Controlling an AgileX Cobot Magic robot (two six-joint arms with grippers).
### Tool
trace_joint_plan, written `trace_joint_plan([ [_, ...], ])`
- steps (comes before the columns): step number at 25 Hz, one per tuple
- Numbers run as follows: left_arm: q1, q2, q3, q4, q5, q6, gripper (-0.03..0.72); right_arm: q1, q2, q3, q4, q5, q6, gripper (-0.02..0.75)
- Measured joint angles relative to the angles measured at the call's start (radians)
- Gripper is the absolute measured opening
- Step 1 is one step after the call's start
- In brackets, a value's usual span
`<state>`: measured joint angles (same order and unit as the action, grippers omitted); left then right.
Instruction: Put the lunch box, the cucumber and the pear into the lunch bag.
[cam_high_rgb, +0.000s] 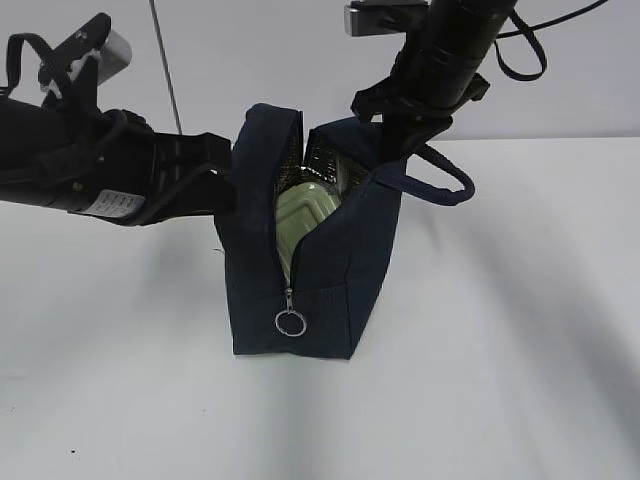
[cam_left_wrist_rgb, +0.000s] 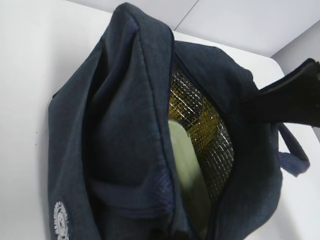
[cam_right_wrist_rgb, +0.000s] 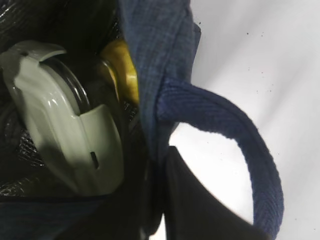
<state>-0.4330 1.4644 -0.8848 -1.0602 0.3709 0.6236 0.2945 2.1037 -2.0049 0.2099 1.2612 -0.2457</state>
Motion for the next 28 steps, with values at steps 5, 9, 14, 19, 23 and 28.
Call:
trace_joint_plan([
  [5, 0.0, 0.004, 0.0, -0.002, 0.0, 0.002, -0.013, 0.0, 0.0, 0.0, 0.0, -0.009, -0.002, 0.334],
  [9, 0.0, 0.006, 0.0, -0.002, -0.001, 0.003, -0.013, 0.0, 0.0, 0.0, 0.002, -0.014, -0.002, 0.573],
  [14, 0.0, 0.008, 0.0, -0.002, -0.002, 0.003, -0.014, 0.0, 0.0, 0.0, 0.042, -0.014, -0.002, 0.557],
  [19, 0.0, 0.009, 0.0, -0.002, -0.002, 0.003, -0.014, -0.002, -0.054, 0.0, 0.062, -0.014, 0.0, 0.488],
  [23, 0.0, 0.009, 0.0, -0.002, -0.002, 0.003, -0.014, -0.002, -0.139, 0.004, 0.064, -0.014, 0.007, 0.479],
  [28, 0.0, 0.009, 0.0, -0.002, 0.0, 0.003, -0.013, -0.002, -0.248, 0.062, 0.064, -0.014, 0.009, 0.479],
])
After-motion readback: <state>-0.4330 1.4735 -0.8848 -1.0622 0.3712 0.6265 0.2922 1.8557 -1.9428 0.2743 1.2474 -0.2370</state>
